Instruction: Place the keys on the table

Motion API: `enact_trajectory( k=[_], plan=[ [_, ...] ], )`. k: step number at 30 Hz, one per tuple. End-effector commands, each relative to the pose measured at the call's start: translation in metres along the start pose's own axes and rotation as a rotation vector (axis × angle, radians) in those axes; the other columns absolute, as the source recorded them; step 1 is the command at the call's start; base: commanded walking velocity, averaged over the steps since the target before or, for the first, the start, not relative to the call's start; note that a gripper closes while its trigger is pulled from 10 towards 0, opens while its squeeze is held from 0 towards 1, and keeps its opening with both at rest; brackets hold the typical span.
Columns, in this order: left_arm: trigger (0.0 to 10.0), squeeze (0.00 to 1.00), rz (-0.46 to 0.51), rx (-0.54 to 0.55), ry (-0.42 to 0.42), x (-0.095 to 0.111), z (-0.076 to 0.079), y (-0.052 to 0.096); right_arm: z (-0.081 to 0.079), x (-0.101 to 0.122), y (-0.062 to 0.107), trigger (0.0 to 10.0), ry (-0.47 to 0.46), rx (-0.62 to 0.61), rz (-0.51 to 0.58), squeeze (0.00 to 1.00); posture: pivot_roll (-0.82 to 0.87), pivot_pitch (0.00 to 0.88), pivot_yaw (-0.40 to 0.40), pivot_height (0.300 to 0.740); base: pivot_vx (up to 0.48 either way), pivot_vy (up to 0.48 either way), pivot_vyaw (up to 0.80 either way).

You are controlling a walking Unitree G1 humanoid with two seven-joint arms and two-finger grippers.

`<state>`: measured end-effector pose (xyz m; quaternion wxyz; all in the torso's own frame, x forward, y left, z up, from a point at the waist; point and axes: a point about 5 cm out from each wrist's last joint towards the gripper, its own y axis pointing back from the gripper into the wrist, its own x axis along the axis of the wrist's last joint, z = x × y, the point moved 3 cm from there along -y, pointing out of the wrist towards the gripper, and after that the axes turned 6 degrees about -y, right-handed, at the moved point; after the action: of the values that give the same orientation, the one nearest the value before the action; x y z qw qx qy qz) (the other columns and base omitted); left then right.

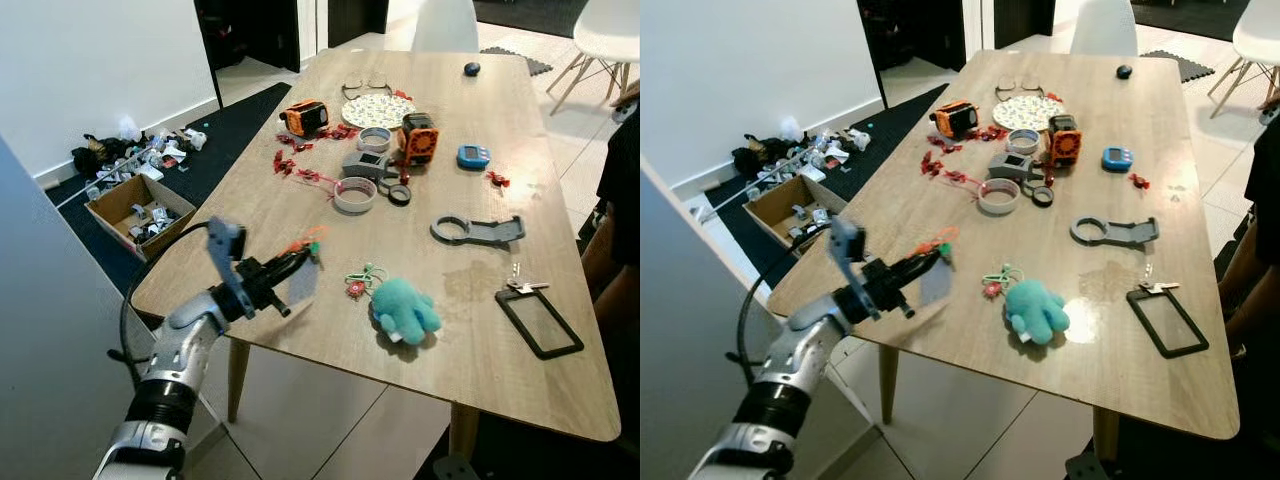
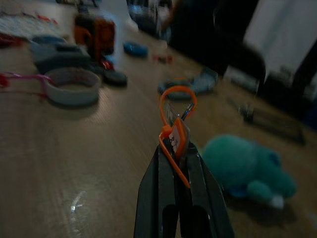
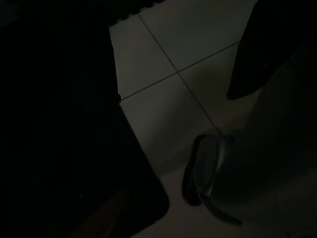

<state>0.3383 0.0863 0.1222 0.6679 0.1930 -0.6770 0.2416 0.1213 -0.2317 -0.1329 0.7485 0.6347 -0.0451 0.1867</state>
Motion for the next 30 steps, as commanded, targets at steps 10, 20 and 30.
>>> enact_trajectory(
  k=[10, 20, 30],
  plan=[
    [10.0, 0.00, -0.096, -0.030, -0.071, -0.017, 0.017, -0.022, -0.009, -0.009, 0.000, 10.0, -0.018, 0.011, -0.022, 0.00, -0.09, 0.049, 0.117, 0.740, 0.000, 0.000, 0.00],
    [10.0, 0.00, -0.053, 0.162, -0.032, 0.000, -0.010, -0.031, -0.012, -0.009, 0.000, 10.0, -0.018, 0.014, -0.019, 0.00, -0.09, 0.051, 0.121, 0.740, 0.000, 0.000, 0.00],
    [10.0, 0.00, -0.117, 0.327, 0.202, -0.007, -0.040, -0.022, -0.013, -0.009, 0.000, 10.0, -0.017, 0.013, -0.020, 0.00, -0.09, 0.050, 0.123, 0.740, 0.000, 0.000, 0.00]
  ],
)
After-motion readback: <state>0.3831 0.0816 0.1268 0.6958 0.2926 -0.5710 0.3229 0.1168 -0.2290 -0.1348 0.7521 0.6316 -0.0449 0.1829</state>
